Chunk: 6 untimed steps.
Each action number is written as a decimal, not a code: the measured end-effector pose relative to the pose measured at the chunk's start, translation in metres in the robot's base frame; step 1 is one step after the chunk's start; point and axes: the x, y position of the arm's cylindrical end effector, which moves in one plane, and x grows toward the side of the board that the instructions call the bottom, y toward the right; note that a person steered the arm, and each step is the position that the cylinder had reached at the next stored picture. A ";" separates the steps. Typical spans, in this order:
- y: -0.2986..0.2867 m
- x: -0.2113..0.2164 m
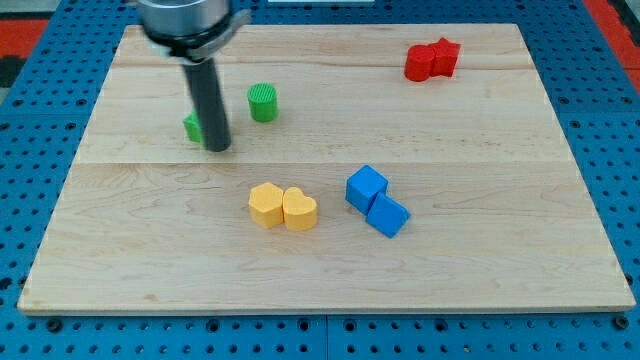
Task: Separate hexagon from from heart
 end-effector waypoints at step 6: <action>0.125 0.114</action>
